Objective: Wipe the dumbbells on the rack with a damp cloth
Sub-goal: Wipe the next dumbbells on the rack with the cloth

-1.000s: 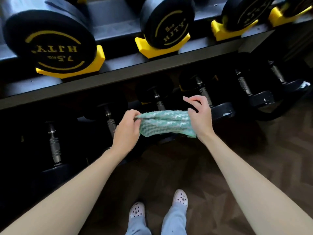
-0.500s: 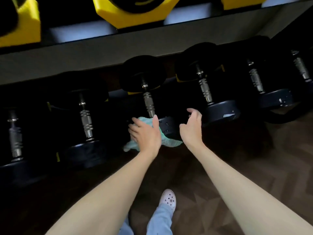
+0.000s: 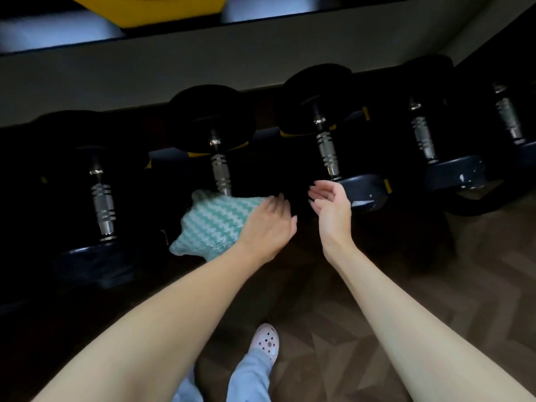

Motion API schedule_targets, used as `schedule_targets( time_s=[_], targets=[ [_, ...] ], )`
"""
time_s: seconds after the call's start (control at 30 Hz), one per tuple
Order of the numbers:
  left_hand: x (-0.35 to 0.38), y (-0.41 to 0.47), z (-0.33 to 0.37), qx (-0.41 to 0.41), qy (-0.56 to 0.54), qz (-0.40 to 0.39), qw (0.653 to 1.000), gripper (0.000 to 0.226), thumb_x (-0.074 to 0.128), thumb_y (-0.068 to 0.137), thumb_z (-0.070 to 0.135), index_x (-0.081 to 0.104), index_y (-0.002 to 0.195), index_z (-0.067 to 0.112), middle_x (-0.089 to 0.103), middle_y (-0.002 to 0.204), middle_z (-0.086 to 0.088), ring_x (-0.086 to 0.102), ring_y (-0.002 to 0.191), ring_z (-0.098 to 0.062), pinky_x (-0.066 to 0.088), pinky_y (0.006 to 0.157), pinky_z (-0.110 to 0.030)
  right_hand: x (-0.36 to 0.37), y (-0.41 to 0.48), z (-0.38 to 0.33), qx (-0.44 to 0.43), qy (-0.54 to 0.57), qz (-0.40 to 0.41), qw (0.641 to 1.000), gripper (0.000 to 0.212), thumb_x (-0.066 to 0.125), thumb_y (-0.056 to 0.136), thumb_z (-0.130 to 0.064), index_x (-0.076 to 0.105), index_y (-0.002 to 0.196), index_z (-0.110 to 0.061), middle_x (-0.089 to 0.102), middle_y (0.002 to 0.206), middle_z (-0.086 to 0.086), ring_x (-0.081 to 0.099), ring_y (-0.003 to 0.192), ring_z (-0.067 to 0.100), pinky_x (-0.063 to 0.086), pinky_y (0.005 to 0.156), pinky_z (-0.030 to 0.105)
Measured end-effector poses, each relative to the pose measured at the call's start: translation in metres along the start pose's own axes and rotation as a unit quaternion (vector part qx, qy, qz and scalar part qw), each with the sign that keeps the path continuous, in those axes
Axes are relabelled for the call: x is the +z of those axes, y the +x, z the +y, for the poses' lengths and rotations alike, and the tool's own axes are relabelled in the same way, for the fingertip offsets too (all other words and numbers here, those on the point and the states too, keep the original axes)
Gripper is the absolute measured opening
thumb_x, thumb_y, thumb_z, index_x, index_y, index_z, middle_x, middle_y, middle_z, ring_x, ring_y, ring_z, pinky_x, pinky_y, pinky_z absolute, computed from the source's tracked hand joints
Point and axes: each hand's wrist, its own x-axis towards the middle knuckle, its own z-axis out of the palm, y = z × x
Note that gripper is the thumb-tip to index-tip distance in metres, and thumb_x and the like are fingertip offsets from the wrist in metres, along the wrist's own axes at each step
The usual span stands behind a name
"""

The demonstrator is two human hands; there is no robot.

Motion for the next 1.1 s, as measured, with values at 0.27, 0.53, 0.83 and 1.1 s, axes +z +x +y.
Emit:
schedule_targets(
  time_s=[0.27, 0.53, 0.83, 1.1],
  targets=[
    [-0.034, -0.040, -0.038, -0.068, -0.248, 0.218, 0.942, 0.040, 0.039, 0.081, 0.009, 0.060, 0.110, -0.007, 0.062, 0.111, -0.023, 0.049, 0.111, -0.025, 0.021, 0.106, -0.020, 0.010, 0.009, -0.013, 0.037, 0.089, -0.050, 0.994, 0.033, 0.030, 0.094, 0.008, 0.058, 0.105, -0.006, 0.060, 0.111, 0.009, 0.058, 0.110, 0.019, 0.044, 0.099, 0.028],
    [0.010, -0.059, -0.052, -0.274, -0.100, 0.023, 0.956, 0.055, 0.008, 0.097, 0.019, 0.058, 0.093, -0.001, 0.058, 0.091, -0.021, 0.053, 0.078, -0.036, 0.041, 0.073, -0.045, 0.069, -0.003, -0.004, 0.075, 0.121, -0.109, 0.984, 0.027, 0.037, 0.093, 0.004, 0.059, 0.103, -0.007, 0.060, 0.109, 0.008, 0.055, 0.113, 0.018, 0.045, 0.092, 0.022],
    [-0.011, 0.020, -0.007, -0.131, 0.115, -0.057, 0.983, 0.039, 0.032, 0.097, 0.025, 0.046, 0.124, 0.001, 0.053, 0.116, -0.019, 0.052, 0.101, -0.031, 0.035, 0.075, -0.035, 0.018, 0.016, -0.002, 0.066, 0.087, -0.020, 0.994, 0.031, 0.034, 0.098, -0.004, 0.059, 0.116, -0.005, 0.063, 0.114, 0.006, 0.056, 0.116, 0.019, 0.041, 0.105, 0.029],
    [-0.013, 0.047, 0.007, -0.036, 0.218, -0.198, 0.955, 0.042, 0.043, 0.096, 0.027, 0.042, 0.134, 0.012, 0.047, 0.129, -0.011, 0.047, 0.118, -0.031, 0.043, 0.091, -0.044, 0.003, 0.011, -0.004, 0.053, 0.113, -0.026, 0.992, 0.034, 0.028, 0.098, -0.002, 0.058, 0.114, -0.002, 0.062, 0.112, 0.010, 0.058, 0.112, 0.020, 0.042, 0.104, 0.030]
  ],
)
